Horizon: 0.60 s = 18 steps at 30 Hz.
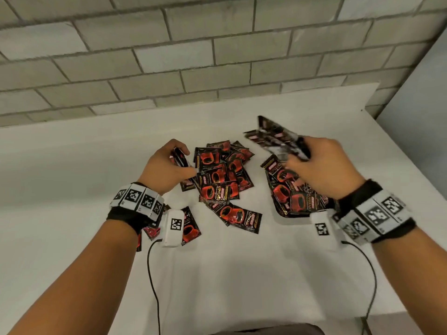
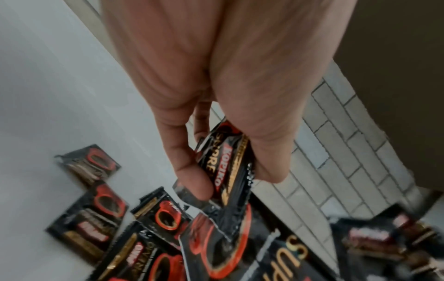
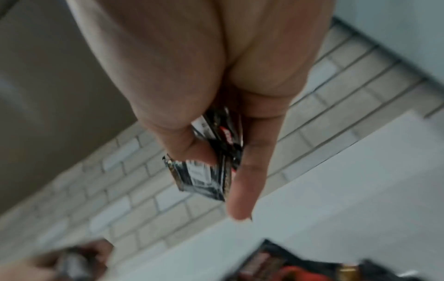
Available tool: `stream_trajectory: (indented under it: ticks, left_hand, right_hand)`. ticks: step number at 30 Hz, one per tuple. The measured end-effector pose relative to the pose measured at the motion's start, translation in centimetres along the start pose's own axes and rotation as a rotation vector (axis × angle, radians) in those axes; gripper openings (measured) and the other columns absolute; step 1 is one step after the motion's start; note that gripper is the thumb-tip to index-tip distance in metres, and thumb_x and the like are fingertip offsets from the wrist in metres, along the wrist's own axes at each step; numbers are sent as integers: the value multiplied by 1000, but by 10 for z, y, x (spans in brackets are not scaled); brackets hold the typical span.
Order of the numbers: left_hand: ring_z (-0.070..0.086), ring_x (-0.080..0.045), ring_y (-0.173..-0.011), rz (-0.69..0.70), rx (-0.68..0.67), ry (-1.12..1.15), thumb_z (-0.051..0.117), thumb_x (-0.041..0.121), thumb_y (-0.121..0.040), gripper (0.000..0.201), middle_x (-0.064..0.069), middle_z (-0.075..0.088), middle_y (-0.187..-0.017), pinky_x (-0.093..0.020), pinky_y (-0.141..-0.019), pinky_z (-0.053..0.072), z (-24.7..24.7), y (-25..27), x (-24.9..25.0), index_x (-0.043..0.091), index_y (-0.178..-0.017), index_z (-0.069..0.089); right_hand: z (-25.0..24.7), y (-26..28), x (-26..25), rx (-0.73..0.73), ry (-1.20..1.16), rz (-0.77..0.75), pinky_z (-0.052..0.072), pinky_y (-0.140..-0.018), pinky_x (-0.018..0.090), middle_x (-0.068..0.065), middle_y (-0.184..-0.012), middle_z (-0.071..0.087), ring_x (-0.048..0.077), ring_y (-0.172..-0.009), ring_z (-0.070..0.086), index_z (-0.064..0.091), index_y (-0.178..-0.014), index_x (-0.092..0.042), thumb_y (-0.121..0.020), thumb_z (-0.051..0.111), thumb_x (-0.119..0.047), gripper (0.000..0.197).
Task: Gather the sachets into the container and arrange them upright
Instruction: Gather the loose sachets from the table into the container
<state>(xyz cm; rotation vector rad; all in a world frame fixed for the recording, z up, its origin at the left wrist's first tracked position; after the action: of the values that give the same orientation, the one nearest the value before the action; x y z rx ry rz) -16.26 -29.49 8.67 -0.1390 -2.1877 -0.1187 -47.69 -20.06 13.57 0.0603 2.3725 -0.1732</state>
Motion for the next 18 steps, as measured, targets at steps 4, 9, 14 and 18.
stream_trajectory:
  ticks: [4, 9, 14, 18]
  left_hand:
    - [53, -2, -50, 76, -28, 3, 81, 9, -74, 36, 5, 61, -77, -16, -53, 45, 16, -6, 31, 22, -100, 61]
    - [47, -1, -48, 206, -62, 29, 81, 13, -72, 38, 10, 57, -78, -12, -50, 38, 48, -12, 83, 24, -101, 60]
    - [55, -13, -77, 303, -64, -11, 82, 20, -67, 46, 2, 53, -103, -20, -63, 41, 106, -18, 122, 28, -104, 55]
    - [55, -28, -99, 419, -253, -330, 83, 20, -70, 56, -3, 45, -115, -37, -82, 55, 171, -10, 140, 25, -117, 52]
  right_hand:
    - [10, 2, 66, -96, 438, 79, 46, -73, 31, 10, -106, 66, 30, -91, 64, 59, -131, -17, -95, 60, -24, 37]
    - [32, 22, 101, -349, 363, 216, 46, -101, 38, 4, -122, 51, 25, -116, 52, 34, -151, -30, -84, 67, -62, 81]
    - [19, 18, 107, -319, 243, 199, 48, -94, 31, -3, -123, 59, 15, -110, 58, 47, -140, -40, -68, 71, -71, 81]
    - [14, 22, 99, -345, 197, 184, 47, -89, 26, -6, -118, 57, 11, -105, 58, 50, -137, -38, -64, 84, -57, 82]
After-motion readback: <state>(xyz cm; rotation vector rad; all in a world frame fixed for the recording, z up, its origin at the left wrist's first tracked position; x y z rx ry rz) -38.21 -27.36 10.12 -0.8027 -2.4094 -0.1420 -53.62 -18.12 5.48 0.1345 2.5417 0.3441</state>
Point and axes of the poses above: each hand's wrist, its own y-axis away from the middle knuckle, its own z-axis out of the palm, x = y × z, the point moved 4 cm from there along -y, towards the middle knuckle
